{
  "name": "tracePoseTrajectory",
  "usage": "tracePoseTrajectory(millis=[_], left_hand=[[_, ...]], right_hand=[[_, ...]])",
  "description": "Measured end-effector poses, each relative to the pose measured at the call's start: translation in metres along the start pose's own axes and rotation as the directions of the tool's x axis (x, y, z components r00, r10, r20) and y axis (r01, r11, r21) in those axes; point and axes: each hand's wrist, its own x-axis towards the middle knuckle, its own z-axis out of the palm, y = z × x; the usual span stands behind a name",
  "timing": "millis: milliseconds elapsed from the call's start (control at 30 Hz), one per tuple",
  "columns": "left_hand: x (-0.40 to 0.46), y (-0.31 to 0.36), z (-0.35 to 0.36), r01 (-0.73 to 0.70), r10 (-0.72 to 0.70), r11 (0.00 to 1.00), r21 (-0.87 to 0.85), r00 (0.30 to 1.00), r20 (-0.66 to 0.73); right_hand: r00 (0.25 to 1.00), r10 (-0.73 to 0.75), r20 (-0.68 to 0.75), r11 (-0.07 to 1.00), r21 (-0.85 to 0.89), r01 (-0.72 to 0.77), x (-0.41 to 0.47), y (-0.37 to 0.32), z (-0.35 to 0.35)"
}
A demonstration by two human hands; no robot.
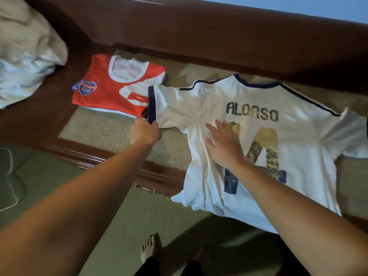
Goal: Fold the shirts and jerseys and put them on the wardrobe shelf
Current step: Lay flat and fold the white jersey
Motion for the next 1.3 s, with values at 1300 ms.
tracePoseTrajectory(millis=[1300], left_hand=[[0.096, 0.187, 0.153, -0.619, 0.62, 0.661, 0.423, 0.769, 0.156]], right_hand=[[0.796, 0.35, -0.494, 0.863, -0.16, -0.479, 0.143, 0.249, -0.103]])
